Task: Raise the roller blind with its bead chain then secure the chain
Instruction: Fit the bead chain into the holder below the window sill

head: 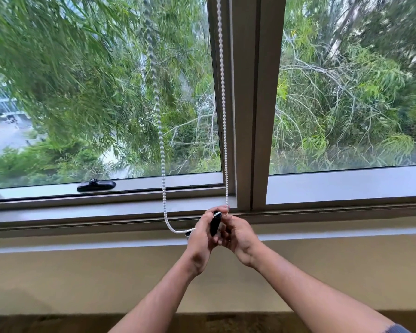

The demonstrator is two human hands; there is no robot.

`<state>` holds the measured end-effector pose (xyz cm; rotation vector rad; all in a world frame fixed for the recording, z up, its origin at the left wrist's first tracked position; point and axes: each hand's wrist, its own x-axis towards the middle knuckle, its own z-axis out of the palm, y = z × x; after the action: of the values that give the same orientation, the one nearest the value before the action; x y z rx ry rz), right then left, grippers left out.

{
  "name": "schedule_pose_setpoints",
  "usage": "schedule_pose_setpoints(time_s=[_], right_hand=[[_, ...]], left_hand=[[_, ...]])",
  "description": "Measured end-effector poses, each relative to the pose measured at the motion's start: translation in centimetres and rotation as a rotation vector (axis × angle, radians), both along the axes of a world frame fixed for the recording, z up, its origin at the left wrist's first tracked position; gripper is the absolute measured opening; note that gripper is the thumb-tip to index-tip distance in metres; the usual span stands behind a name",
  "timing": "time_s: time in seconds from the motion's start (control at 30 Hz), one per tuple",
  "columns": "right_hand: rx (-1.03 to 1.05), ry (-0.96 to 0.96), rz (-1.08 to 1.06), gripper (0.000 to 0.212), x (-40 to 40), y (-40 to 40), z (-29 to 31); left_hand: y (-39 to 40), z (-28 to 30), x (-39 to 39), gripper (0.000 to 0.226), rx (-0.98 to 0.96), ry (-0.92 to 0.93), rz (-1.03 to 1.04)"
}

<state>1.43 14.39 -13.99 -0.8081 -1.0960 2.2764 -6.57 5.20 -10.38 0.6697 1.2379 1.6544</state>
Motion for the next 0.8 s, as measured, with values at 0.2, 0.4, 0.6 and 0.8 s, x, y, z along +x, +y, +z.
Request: schedule_pose_setpoints(time_s=[0.2, 0.4, 0.6, 0.8], right_hand=[[0.037, -0.019, 0.042, 0.01, -0.8, 0.1, 0.1], [0.046, -0.013, 0.011, 0.016, -1.2, -0.1, 0.4], [0.098, -0.172, 0.083, 0.002, -1.5, -0.3, -0.8], [0.359, -0.414, 0.03, 0.01, -2.6, -0.8, -3.6]], left_hand=[[0.0, 0.1, -0.6, 0.033, 0.045, -0.115, 0.066], [0.3, -0.2, -1.3, 0.026, 0.09, -0.357, 0.09], [-1.0, -0.1, -2.6, 0.027, 0.019, -0.264, 0.183], [-3.8, 0.1, -4.1, 0.013, -0.058, -0.113, 0.285]])
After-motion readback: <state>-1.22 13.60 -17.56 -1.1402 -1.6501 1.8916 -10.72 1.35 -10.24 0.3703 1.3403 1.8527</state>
